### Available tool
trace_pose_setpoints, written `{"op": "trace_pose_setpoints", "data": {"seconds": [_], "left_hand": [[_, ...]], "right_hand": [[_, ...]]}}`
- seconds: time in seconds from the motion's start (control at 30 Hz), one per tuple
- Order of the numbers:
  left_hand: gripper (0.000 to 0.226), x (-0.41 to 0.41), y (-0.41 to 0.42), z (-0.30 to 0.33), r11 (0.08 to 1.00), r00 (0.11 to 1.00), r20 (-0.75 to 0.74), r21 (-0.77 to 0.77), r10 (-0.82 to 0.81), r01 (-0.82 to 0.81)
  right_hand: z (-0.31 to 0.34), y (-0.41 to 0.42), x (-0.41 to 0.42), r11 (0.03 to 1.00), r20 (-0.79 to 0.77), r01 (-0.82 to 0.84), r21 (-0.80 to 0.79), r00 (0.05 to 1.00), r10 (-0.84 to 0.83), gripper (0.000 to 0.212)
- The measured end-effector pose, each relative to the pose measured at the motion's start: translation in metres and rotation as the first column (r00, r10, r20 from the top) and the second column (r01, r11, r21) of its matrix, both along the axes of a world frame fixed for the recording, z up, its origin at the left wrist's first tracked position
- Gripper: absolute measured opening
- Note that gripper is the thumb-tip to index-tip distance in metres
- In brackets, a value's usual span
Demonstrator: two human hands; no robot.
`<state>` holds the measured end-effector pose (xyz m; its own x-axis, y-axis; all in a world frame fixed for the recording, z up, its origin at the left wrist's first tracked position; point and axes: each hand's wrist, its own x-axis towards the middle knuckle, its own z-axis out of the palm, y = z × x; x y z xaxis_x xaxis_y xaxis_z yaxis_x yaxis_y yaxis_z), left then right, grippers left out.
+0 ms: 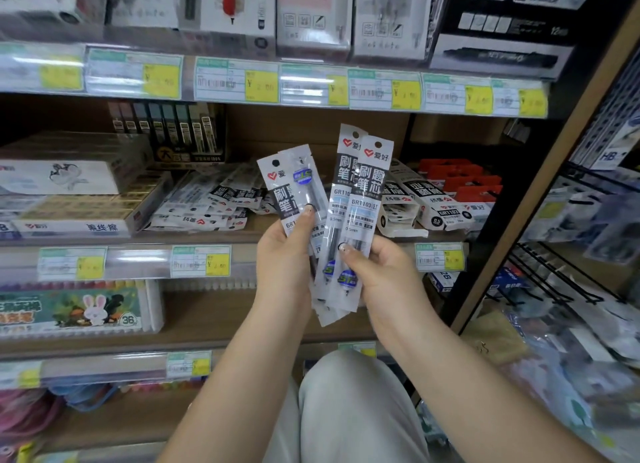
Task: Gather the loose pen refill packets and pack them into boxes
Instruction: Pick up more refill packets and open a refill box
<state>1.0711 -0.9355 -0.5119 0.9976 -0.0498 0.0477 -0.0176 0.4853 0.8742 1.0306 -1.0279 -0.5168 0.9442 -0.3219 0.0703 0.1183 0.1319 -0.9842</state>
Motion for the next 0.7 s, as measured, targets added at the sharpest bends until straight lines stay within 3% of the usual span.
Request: {"op": "trace_pose_setpoints", "data": {"seconds": [0.3, 0.43, 0.57, 0.63, 0.7], "left_hand": [[0.021, 0.000, 0.002, 0.000, 0.997, 1.000, -0.011, 0.083, -0.003, 0.004], [0.030, 0.005, 0.012, 0.004, 0.993, 0.998, -0.051, 0.112, 0.034, -0.028], [0.034, 0.023, 0.037, 0.010, 0.995, 0.990, -0.114, 0.066, 0.085, -0.078], [0.035, 0.030, 0.050, 0.015, 1.000, 0.985, -0.171, -0.008, 0.018, -0.020], [0.038, 0.036, 0.062, 0.016, 0.994, 0.979, -0.195, 0.073, -0.068, 0.083]], "right_hand": [[0.000, -0.005, 0.000, 0.997, -0.046, -0.011, -0.072, 0.999, 0.007, 0.020], [0.008, -0.018, -0.002, 0.972, -0.094, -0.128, -0.199, 0.989, 0.111, 0.020], [0.021, -0.038, -0.002, 0.866, -0.186, -0.264, -0.424, 0.962, 0.202, 0.021], [0.029, -0.050, -0.002, 0.775, -0.229, -0.327, -0.542, 0.944, 0.238, 0.015], [0.039, -0.059, -0.002, 0.666, -0.272, -0.375, -0.645, 0.927, 0.258, 0.011]]}}
